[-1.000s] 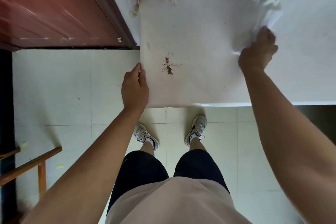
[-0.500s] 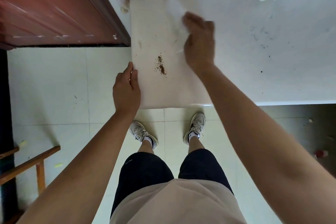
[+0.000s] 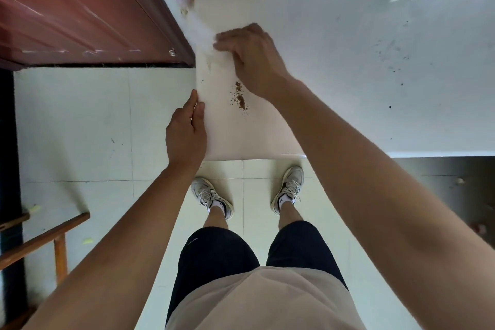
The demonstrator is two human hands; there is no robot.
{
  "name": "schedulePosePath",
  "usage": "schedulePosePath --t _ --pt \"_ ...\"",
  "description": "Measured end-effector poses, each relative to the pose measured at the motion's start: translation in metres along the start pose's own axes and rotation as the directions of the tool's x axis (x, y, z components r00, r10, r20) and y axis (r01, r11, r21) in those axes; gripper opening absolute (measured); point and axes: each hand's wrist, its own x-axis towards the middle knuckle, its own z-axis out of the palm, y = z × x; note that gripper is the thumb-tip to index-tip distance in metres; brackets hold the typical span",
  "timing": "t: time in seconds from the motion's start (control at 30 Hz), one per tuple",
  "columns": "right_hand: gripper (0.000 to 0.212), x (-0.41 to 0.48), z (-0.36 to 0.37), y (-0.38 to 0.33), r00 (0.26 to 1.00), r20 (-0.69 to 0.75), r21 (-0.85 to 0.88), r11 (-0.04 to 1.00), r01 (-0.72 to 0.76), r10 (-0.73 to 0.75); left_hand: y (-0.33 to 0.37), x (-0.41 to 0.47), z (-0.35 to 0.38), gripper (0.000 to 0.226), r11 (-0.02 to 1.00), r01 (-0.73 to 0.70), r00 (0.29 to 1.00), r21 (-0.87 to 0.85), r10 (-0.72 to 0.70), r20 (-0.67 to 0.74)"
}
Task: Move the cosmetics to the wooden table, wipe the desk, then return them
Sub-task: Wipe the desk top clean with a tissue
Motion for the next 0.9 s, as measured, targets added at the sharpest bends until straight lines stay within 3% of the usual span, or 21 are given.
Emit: schedulePosePath --t 0.07,0.17,0.23,0.33,0.37,0.43,0.53,0.6,0.67,0.77,0.83,0.9 --pt "0.053 -0.02 -0.01 0.005 0.968 -0.237 0.209 0.978 -0.026 0.077 -0.001 0.0 0.001 0.043 1.0 -0.003 1.0 -0.008 0.003 -0.001" --pt "0.049 -0.037 -0.03 0.033 0.761 -0.529 0.392 0.903 -0.173 0.376 -0.002 -0.001 0.002 0.043 1.0 -0.004 1.0 -0.009 0.004 -0.008" --pt "0.047 -0.041 -0.041 0.06 0.598 -0.553 0.423 0.814 -0.398 0.58 -0.002 0.0 0.002 0.043 1.0 -0.007 1.0 -0.007 0.007 -0.004" --pt "0.056 -0.046 -0.036 0.089 0.491 -0.4 0.181 0.592 -0.785 0.774 -0.003 0.0 0.0 0.043 1.0 -0.01 1.0 -0.011 0.01 0.0" --pt "0.058 -0.045 -0.032 0.086 0.504 -0.363 0.07 0.562 -0.824 0.784 -0.003 0.0 0.0 0.043 1.0 -0.01 1.0 -0.016 0.01 0.0" --pt "0.062 -0.042 -0.018 0.064 0.636 -0.32 -0.067 0.653 -0.754 0.702 -0.003 -0.001 0.0 0.043 1.0 -0.019 1.0 -0.018 0.018 -0.005" --pt "0.064 -0.044 0.011 0.014 0.89 -0.169 -0.203 0.869 -0.452 0.424 -0.002 -0.001 0.001 0.043 1.0 -0.017 1.0 -0.025 0.017 -0.004" --pt "0.056 -0.048 0.022 -0.01 0.961 -0.085 -0.15 0.95 -0.273 0.263 0.0 0.0 -0.001 0.043 0.998 -0.003 1.0 -0.057 0.004 0.017" --pt "0.046 -0.053 0.018 -0.015 0.964 -0.144 0.024 0.975 -0.223 0.224 0.001 0.001 -0.004 0.043 0.996 0.012 0.999 -0.089 -0.008 0.043" --pt "0.039 -0.072 -0.004 0.005 0.836 -0.356 0.302 0.897 -0.321 0.419 0.004 0.002 -0.006 0.042 0.992 0.049 0.997 -0.116 -0.041 0.07" --pt "0.046 -0.098 -0.014 0.028 0.761 -0.377 0.317 0.845 -0.43 0.528 0.006 0.001 -0.007 0.041 0.99 0.064 0.996 -0.129 -0.055 0.074" --pt "0.051 -0.13 -0.014 0.045 0.766 -0.334 0.146 0.833 -0.534 0.55 0.007 -0.001 -0.007 0.04 0.989 0.063 0.997 -0.132 -0.056 0.058"
